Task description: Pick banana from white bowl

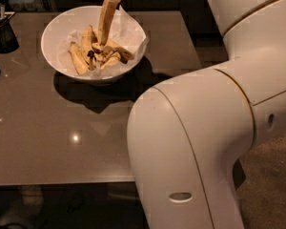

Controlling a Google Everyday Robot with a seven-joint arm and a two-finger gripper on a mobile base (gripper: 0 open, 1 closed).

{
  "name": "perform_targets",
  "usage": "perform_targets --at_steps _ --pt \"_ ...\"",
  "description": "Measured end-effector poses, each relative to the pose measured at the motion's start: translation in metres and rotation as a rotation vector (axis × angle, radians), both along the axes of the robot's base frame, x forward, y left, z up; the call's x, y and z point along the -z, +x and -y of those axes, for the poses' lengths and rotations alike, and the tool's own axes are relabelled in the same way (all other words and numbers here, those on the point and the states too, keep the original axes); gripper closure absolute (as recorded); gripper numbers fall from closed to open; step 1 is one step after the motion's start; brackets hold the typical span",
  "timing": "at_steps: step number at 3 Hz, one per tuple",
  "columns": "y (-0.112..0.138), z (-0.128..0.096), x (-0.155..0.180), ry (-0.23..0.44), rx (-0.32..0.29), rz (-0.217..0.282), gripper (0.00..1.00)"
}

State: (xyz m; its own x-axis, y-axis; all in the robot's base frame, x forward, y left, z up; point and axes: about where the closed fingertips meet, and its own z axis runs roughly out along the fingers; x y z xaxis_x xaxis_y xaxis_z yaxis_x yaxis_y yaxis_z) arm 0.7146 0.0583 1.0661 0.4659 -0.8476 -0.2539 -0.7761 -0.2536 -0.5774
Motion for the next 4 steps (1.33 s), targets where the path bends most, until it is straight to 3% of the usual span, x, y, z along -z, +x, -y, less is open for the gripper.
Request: perform_targets --at_steps 1,3,4 --pt "0.000 0.000 0.000 0.000 0.000 0.000 1.00" --pt "-0.028 0.000 -0.023 0.104 0.070 -0.043 1.00" --pt "-0.028 0.000 -0.023 0.105 0.070 -0.043 1.00"
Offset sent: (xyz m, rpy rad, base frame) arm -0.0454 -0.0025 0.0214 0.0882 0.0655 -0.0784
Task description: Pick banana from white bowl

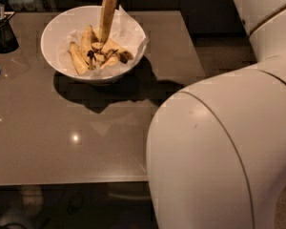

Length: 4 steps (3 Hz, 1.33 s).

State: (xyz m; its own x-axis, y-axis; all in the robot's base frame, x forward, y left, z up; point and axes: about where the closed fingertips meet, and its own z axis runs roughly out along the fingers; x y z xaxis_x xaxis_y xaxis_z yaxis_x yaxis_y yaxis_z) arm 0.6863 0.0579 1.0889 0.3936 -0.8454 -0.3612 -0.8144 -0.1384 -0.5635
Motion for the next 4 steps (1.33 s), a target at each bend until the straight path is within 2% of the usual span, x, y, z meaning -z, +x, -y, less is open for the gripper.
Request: perform_targets --at_steps 1,2,3,4 --pt "-0.013 -0.002 -0.016 0.012 0.006 0.018 1.00" --pt "-0.055 -0.001 -0.034 0.068 0.025 0.026 1.00" --pt "-0.056 -0.002 -0.034 0.067 0.022 0.023 1.00" --pt "-0.076 0.003 -0.039 0.105 0.048 -0.011 1.00"
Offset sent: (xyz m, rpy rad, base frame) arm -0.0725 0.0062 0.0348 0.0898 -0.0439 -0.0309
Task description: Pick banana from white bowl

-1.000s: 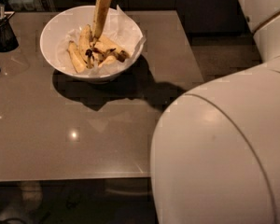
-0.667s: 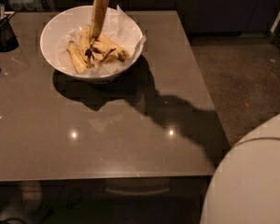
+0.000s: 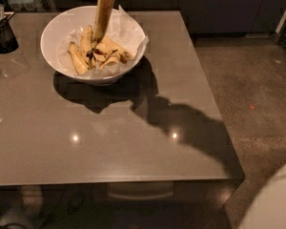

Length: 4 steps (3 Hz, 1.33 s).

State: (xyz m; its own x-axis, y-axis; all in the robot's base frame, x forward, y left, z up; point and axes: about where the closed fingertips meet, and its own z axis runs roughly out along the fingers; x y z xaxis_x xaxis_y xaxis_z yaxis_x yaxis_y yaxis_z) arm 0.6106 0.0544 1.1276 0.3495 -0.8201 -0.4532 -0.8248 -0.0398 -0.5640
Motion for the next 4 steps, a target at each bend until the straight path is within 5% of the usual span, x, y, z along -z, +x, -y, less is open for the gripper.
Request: perform_targets --at_steps 1,4 --pt "-0.034 0.008 -0.001 0.066 0.038 -0.043 1.00" --pt "-0.054 0.006 0.019 0.069 0.038 -0.077 1.00"
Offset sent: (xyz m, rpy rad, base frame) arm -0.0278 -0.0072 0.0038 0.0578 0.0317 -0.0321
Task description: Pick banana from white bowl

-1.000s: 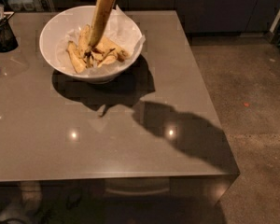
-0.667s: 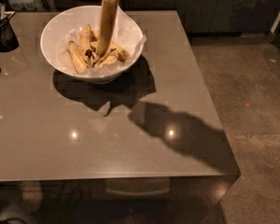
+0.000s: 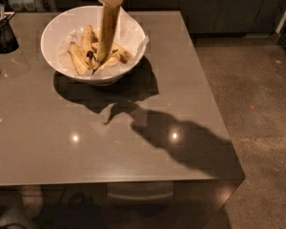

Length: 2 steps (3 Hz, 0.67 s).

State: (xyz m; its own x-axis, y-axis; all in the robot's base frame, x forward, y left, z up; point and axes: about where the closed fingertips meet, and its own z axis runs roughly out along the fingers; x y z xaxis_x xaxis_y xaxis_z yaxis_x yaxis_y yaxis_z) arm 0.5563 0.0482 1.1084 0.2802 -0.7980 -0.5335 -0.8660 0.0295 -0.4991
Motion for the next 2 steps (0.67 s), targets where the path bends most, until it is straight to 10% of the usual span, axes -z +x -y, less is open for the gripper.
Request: perform_targets --at_steps 2 --pt "-0.0292 -0.0028 0.0229 0.048 0.009 -0.047 1.00"
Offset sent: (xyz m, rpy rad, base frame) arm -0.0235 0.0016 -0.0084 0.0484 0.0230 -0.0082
